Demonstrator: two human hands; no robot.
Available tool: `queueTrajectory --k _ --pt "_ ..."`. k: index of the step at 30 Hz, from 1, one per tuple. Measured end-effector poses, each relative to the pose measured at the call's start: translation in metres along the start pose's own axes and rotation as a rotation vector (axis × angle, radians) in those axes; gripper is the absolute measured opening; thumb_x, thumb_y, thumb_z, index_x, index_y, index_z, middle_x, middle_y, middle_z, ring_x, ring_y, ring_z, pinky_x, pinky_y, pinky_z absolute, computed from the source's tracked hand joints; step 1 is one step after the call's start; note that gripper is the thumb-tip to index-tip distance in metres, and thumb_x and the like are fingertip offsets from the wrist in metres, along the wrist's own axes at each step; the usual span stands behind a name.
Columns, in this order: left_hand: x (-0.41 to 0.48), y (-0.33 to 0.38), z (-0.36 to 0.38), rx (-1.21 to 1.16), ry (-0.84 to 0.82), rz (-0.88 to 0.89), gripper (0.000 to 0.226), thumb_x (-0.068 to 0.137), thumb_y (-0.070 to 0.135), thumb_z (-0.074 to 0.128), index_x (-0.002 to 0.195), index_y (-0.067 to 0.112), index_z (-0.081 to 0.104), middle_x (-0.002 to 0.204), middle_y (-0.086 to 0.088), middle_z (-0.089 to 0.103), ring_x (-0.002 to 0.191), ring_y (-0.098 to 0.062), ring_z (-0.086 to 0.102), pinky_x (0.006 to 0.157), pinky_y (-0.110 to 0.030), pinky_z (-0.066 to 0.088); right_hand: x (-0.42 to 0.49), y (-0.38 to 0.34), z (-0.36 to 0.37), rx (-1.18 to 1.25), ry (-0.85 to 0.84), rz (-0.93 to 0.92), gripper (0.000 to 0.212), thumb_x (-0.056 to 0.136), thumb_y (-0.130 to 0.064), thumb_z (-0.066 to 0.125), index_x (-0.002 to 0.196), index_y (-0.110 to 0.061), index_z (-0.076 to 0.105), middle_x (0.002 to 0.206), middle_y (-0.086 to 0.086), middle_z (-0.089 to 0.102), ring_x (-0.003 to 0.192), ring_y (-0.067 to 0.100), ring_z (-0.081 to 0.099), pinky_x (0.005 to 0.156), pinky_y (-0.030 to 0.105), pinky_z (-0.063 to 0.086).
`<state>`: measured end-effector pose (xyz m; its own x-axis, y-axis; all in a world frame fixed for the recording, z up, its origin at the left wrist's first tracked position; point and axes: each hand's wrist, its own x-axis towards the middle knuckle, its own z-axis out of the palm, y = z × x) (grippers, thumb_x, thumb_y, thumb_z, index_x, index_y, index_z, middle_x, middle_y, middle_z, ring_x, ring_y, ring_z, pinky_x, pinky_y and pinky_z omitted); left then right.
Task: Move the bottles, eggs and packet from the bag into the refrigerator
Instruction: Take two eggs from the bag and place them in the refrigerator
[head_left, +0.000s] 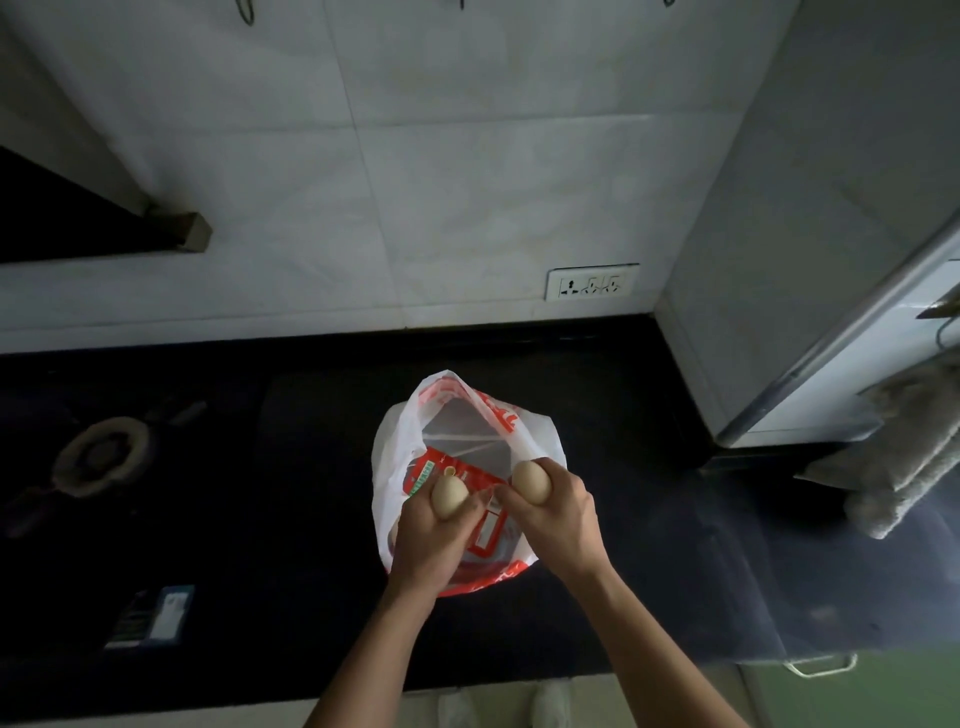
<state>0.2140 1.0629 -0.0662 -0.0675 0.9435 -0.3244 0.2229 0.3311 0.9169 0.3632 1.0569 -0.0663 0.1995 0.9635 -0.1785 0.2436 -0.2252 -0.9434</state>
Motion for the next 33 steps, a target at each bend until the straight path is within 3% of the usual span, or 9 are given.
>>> queueTrajectory --k 4,10,15,19,22,28,33 --pt "-0.004 -0.006 -0.006 -0.004 0.03 0.051 0.024 0.085 0.036 0.074 0.106 0.027 0.065 0.101 0.007 0.073 0.094 -0.011 0.072 0.085 -0.039 0.061 -0.009 0.002 0.005 0.026 -0.028 -0.042 0.02 0.085 -0.032 0.077 0.098 -0.023 0.065 0.089 -0.01 0.071 0.083 0.001 0.071 0.062 0.018 0.057" --pt "-0.01 -0.012 -0.021 -0.111 0.065 0.031 0.015 0.087 0.015 0.073 0.1 0.019 0.066 0.094 0.0 0.075 0.088 -0.016 0.074 0.067 -0.026 0.06 -0.013 0.002 0.015 -0.006 -0.08 -0.081 0.022 0.085 -0.032 0.077 0.099 -0.022 0.064 0.095 -0.008 0.072 0.088 0.005 0.072 0.066 0.021 0.059" --pt "-0.019 -0.016 -0.04 -0.054 0.083 0.084 0.01 0.085 0.017 0.075 0.09 0.019 0.067 0.08 0.004 0.074 0.075 -0.01 0.073 0.06 -0.021 0.054 -0.012 -0.008 0.034 -0.005 -0.129 -0.154 0.023 0.084 -0.035 0.076 0.102 -0.027 0.064 0.097 -0.011 0.073 0.092 0.008 0.071 0.074 0.03 0.062" --pt "-0.031 -0.017 -0.056 -0.017 0.2 0.09 0.021 0.085 0.018 0.075 0.072 0.023 0.059 0.062 0.012 0.066 0.058 0.0 0.063 0.053 -0.016 0.046 -0.014 -0.022 0.055 -0.053 -0.198 -0.265 0.016 0.084 -0.031 0.077 0.092 -0.033 0.064 0.088 -0.014 0.072 0.084 0.004 0.07 0.07 0.024 0.058" --pt "-0.046 -0.02 -0.067 -0.017 0.316 0.072 0.022 0.083 0.021 0.076 0.07 0.019 0.057 0.06 0.009 0.063 0.055 -0.004 0.06 0.052 -0.02 0.045 -0.016 -0.028 0.066 -0.105 -0.271 -0.316 0.016 0.083 -0.032 0.077 0.09 -0.028 0.063 0.081 -0.011 0.069 0.078 0.005 0.067 0.066 0.024 0.055" --pt "-0.094 -0.03 -0.073 -0.063 0.584 0.014 0.019 0.079 0.033 0.074 0.077 0.02 0.061 0.069 0.002 0.066 0.065 -0.014 0.065 0.062 -0.036 0.056 -0.034 -0.042 0.077 -0.136 -0.444 -0.416 0.019 0.082 -0.03 0.078 0.078 -0.025 0.06 0.07 -0.008 0.065 0.07 0.004 0.063 0.059 0.012 0.046" --pt "-0.153 -0.052 -0.069 -0.083 0.832 -0.088 0.021 0.082 0.033 0.075 0.078 0.018 0.06 0.073 -0.003 0.067 0.071 -0.022 0.066 0.064 -0.037 0.056 -0.07 -0.028 0.086 -0.139 -0.661 -0.42 0.016 0.082 -0.031 0.077 0.083 -0.024 0.062 0.075 -0.006 0.067 0.072 0.007 0.064 0.062 0.018 0.05"
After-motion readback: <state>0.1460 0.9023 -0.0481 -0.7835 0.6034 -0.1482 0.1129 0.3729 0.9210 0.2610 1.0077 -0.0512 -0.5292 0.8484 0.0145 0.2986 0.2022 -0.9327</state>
